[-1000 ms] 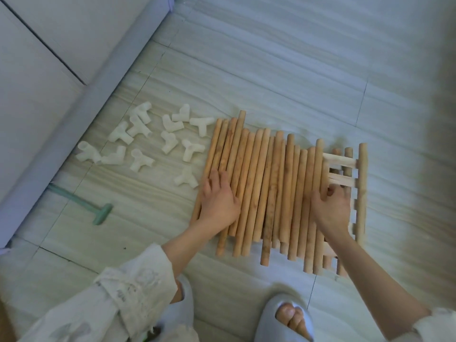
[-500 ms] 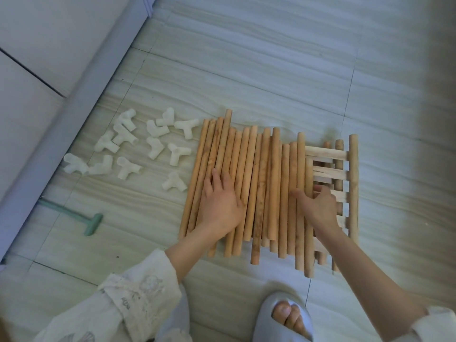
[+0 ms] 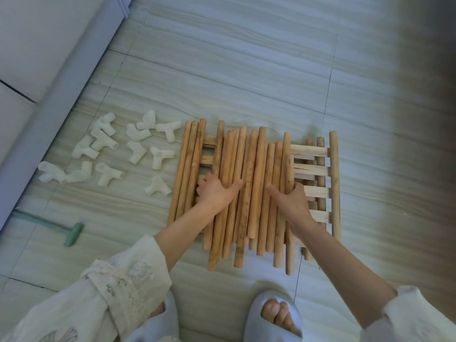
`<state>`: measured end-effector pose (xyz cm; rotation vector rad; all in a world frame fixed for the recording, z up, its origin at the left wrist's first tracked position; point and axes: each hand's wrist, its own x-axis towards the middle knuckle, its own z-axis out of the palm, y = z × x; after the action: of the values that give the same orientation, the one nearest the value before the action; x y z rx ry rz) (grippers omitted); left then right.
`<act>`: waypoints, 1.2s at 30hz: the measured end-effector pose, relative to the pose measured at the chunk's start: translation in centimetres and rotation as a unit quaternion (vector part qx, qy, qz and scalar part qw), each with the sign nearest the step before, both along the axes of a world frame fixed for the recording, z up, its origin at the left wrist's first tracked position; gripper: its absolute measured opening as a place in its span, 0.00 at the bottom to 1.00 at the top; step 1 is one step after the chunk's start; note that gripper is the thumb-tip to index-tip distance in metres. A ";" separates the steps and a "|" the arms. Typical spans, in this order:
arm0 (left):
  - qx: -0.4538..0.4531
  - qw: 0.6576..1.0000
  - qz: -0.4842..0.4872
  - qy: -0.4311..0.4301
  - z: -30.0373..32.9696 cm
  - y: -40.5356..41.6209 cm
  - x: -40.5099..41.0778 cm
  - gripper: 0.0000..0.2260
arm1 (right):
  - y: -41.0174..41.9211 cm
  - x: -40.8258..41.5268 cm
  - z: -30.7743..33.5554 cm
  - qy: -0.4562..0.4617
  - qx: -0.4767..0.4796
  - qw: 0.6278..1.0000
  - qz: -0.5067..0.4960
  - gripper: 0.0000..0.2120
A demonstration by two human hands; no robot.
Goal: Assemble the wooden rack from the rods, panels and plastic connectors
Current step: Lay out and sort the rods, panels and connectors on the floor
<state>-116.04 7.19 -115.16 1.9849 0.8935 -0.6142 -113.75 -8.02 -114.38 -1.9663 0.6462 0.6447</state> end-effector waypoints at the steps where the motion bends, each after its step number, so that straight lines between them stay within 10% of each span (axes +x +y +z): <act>1: -0.007 1.000 0.008 0.001 -0.2 -0.1 0.0 0.43 | 0.0 0.0 0.0 -0.004 0.003 1.000 -0.006 0.36; 9: -0.184 0.979 0.076 -0.040 -0.6 -0.3 0.5 0.33 | 0.9 0.1 0.2 0.039 0.132 0.990 -0.010 0.16; 16: -0.354 0.928 0.114 -0.023 -0.8 0.7 -0.4 0.26 | 1.6 -0.2 -0.1 0.078 0.206 0.976 -0.005 0.21; 36: -0.368 0.884 0.172 -0.232 12.3 11.3 -13.9 0.26 | 12.3 -9.4 11.5 -0.035 0.361 0.913 0.188 0.18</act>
<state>-129.90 18.51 -102.90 1.1624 0.5672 -0.1962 -123.11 4.30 -102.90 -1.3978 -0.0478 0.8869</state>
